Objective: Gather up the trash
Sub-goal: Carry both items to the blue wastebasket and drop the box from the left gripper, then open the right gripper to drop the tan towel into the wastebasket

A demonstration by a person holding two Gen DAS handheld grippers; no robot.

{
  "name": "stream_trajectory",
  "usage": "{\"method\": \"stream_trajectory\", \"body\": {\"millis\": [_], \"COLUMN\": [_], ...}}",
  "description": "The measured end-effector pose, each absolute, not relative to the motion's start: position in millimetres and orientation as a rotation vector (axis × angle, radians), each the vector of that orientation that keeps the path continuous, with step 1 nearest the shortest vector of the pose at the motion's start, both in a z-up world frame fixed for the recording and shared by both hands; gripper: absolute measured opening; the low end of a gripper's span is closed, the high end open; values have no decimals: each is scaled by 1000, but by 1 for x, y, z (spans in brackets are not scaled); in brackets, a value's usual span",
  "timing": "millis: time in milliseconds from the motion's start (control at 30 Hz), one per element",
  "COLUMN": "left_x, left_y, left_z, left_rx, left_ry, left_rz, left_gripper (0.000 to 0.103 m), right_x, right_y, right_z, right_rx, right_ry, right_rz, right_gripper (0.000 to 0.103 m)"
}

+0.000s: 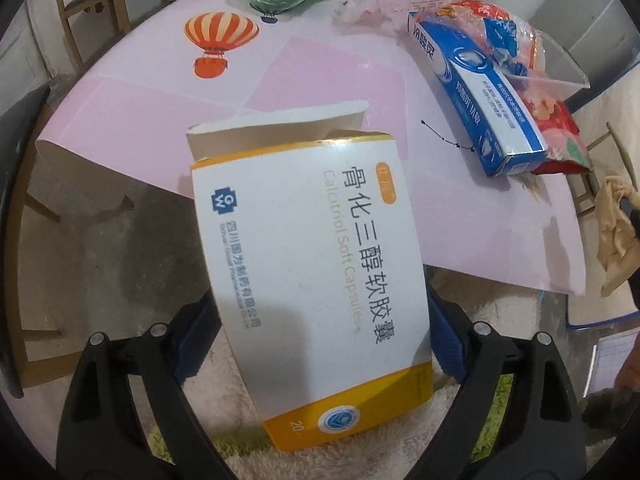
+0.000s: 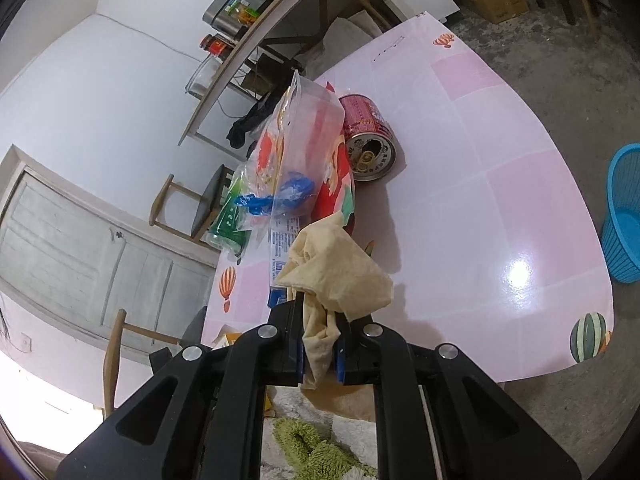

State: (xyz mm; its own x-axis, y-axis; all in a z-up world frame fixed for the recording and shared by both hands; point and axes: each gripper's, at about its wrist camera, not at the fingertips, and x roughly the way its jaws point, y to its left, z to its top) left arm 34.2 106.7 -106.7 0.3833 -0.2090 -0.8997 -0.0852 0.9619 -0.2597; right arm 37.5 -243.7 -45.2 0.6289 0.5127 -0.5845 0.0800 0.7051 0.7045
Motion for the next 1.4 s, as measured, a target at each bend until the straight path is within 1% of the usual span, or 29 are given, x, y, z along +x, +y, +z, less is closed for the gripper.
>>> {"method": "stream_trajectory", "body": {"millis": [100, 167, 267, 400, 467, 533, 667, 700, 833, 900, 967, 1067, 1133, 1167, 1233, 1300, 1367, 1400], "left_x": [28, 25, 17, 21, 34, 51, 88, 97, 116, 131, 143, 162, 182, 192, 211, 223, 239, 240], "left_y": [108, 107, 98, 62, 26, -15, -119, -152, -262, -321, -363, -422, -452, -463, -484, -491, -490, -488], "left_z": [-98, -88, -62, -13, 10, 26, 45, 45, 23, -5, -31, -77, -107, -124, -146, -162, -167, -165], "left_rx": [-272, -256, -195, -135, -110, -104, -88, -61, 64, 99, 114, 191, 205, 195, 141, 80, 57, 44], "left_ry": [1133, 1094, 993, 849, 800, 790, 867, 891, 987, 1102, 1183, 1266, 1309, 1349, 1421, 1460, 1477, 1478], "left_rz": [-93, -99, -136, -295, -418, -547, -834, -896, -1005, -1025, -1033, -1016, -962, -940, -887, -844, -832, -832], "left_gripper": [73, 72, 71, 71, 72, 71, 73, 75, 76, 76, 76, 76, 78, 80, 80, 80, 80, 80], "right_x": [33, 30, 23, 6, -7, -23, -58, -68, -78, -75, -65, -51, -39, -34, -24, -18, -13, -10], "right_y": [-246, -251, -263, -294, -318, -346, -412, -433, -496, -523, -558, -592, -619, -632, -648, -660, -665, -664], "right_z": [-46, -46, -43, -31, -25, -23, -31, -38, -76, -100, -133, -167, -195, -212, -236, -257, -265, -266], "right_rx": [778, 789, 811, 824, 837, 858, 944, 975, 1083, 1138, 1206, 1223, 1252, 1282, 1330, 1362, 1342, 1322], "right_ry": [860, 849, 810, 730, 677, 628, 548, 538, 570, 593, 629, 662, 695, 704, 732, 775, 823, 841], "right_rz": [281, 286, 289, 239, 184, 113, -68, -125, -260, -300, -347, -432, -466, -470, -467, -496, -527, -538], "right_gripper": [11, 11, 11, 11, 11, 11, 11, 11, 11, 11, 11, 14, 16, 18, 30, 37, 44, 49]}}
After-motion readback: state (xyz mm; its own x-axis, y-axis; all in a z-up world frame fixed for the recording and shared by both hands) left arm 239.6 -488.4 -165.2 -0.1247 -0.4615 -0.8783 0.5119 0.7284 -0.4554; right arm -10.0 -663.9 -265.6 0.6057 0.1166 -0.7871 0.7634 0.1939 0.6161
